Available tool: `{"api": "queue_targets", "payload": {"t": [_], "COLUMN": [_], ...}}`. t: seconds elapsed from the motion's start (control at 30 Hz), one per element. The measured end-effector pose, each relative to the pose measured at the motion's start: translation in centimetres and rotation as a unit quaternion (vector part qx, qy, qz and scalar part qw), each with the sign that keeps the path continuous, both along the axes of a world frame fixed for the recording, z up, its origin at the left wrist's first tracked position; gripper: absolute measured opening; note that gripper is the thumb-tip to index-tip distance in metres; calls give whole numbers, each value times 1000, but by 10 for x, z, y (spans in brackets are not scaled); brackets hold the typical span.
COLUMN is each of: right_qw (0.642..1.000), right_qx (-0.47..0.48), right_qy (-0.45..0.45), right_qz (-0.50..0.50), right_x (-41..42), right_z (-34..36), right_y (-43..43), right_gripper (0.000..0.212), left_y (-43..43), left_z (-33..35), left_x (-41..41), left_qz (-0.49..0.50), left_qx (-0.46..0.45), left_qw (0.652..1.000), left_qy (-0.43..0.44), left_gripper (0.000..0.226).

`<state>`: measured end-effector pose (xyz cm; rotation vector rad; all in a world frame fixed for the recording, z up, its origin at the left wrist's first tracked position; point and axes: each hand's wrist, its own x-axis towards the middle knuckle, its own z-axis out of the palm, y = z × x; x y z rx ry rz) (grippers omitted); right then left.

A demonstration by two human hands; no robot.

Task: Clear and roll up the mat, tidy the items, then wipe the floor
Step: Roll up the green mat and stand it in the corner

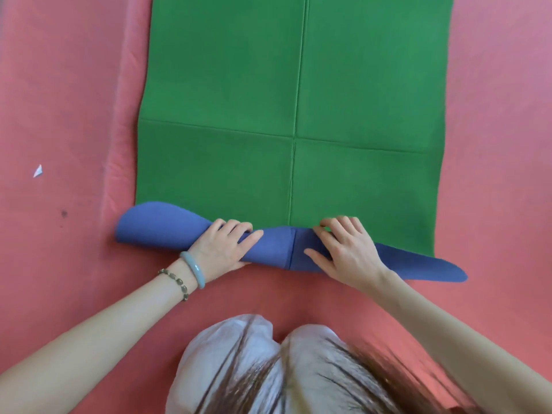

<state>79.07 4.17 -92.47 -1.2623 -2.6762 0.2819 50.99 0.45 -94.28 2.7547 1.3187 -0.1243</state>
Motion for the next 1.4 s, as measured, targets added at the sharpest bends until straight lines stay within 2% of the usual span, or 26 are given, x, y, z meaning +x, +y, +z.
{"api": "queue_targets", "payload": {"t": [0.1, 0.2, 0.33, 0.4, 0.5, 0.63, 0.73, 0.9, 0.97, 1.1, 1.2, 1.3, 1.4], "right_qw": [997, 993, 996, 997, 996, 994, 992, 989, 986, 977, 971, 975, 973], "right_qx": [-11, -6, -23, -27, -23, -15, -27, -86, -111, -160, -182, -166, -176], "right_qy": [-52, -107, -77, -62, -75, -98, -117, -117, -119, -131, -147, -143, -142], "right_qz": [58, 42, -26, -42, -47, -53, -47, -36, -40, -43, -43, -43, -48], "right_x": [12, 14, 12, 13, 17, 19, 19, 16, 14, 14, 12, 12, 12], "right_z": [-2, -10, -20, -23, -23, -23, -24, -21, -17, -16, -21, -28, -32], "right_y": [-28, -28, -24, -31, -38, -33, -29, -13, -5, 10, 18, 23, 26], "right_gripper": [72, 86, 79, 69, 55, 53, 54, 66, 66, 65, 79, 97, 94], "left_y": [6, 6, -6, -14, -22, -28, -31, -14, -1, 33, 44, 33, 23], "left_z": [4, 5, 1, -3, -9, -13, -14, -15, -8, -6, -5, -19, -19], "left_x": [1, 2, 1, 1, -3, -23, -32, -35, -34, -33, -26, -28, -20], "left_qz": [-16, -9, 2, 12, 36, 69, 45, 29, 36, 41, 2, 38, 4], "left_qx": [-4, 11, 35, 42, 72, 92, 72, 13, -52, -157, -115, -14, 81], "left_qw": [1000, 999, 999, 998, 996, 993, 995, 999, 998, 987, 993, 998, 993], "left_qy": [12, 29, 36, 38, 45, 37, 53, 21, 5, 11, 9, -45, -91], "left_gripper": [90, 89, 76, 73, 72, 66, 60, 58, 65, 93, 76, 51, 30]}}
